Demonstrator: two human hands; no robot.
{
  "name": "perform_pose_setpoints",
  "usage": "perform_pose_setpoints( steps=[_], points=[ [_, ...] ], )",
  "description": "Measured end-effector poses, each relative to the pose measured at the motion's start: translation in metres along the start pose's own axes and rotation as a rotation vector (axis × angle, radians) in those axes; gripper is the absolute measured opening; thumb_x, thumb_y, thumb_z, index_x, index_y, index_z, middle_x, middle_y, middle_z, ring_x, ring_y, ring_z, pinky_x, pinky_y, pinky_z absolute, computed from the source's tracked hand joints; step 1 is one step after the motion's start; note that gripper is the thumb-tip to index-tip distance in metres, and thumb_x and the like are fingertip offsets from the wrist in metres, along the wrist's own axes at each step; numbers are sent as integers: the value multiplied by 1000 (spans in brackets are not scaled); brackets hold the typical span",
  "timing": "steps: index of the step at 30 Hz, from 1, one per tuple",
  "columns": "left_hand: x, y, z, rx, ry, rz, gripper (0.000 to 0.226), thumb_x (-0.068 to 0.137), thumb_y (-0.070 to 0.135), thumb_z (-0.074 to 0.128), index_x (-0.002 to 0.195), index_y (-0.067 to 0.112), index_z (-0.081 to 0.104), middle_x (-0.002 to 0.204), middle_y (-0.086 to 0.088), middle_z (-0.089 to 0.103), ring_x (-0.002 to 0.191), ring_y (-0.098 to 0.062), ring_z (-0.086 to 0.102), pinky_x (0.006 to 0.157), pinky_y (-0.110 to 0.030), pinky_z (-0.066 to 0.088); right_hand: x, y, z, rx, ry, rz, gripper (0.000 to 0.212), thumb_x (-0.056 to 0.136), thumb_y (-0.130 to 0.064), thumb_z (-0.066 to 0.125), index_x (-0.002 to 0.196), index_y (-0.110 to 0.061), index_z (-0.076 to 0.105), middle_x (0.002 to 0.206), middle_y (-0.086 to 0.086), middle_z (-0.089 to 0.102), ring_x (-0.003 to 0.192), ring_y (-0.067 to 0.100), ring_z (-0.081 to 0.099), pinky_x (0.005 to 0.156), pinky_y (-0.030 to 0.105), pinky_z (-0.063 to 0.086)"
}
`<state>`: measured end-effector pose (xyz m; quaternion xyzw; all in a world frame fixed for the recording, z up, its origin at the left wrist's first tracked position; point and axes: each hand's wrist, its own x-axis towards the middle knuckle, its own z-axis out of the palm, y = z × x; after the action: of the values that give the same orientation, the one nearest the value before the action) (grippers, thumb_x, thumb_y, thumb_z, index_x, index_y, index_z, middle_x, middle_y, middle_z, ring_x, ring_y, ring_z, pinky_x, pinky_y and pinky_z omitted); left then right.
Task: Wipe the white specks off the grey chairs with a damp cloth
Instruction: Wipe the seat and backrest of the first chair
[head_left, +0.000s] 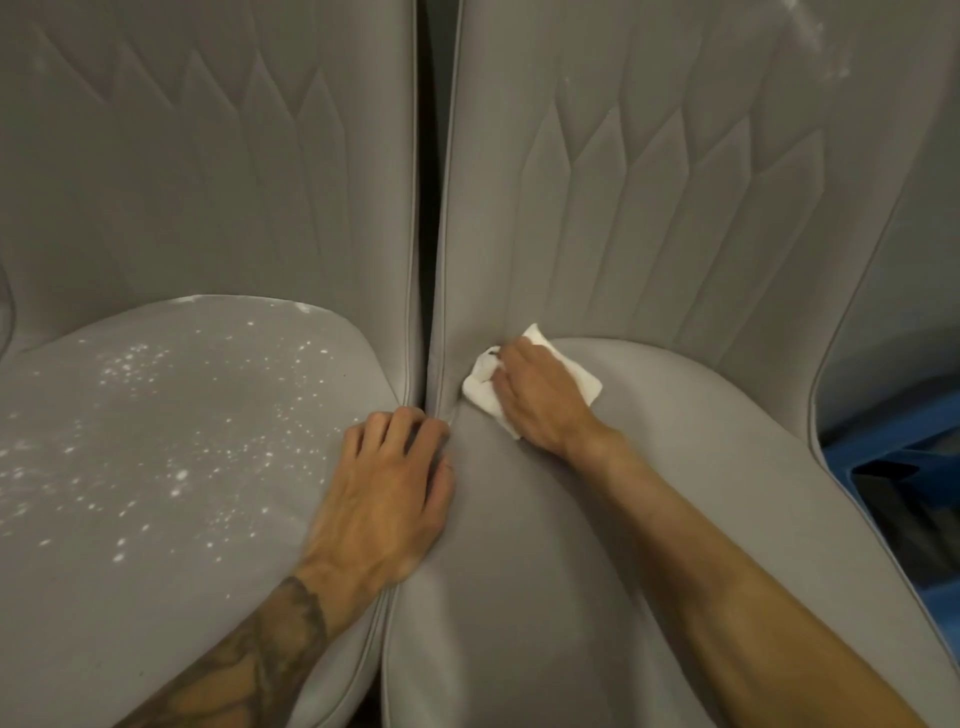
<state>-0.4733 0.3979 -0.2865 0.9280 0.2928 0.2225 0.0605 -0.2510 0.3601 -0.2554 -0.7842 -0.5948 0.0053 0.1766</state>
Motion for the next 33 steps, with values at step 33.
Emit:
perform_pose_setpoints(
  steps=[33],
  points=[
    [-9,-1,-25,-121,-4,71,22,98,12,59,119,5,62,115,-8,58,97,-24,52,86,-40,50,-5,1,-3,44,-31,127,29,104,-19,36,118,-1,55,123,19,56,114,36,52,99,43,38]
  ],
)
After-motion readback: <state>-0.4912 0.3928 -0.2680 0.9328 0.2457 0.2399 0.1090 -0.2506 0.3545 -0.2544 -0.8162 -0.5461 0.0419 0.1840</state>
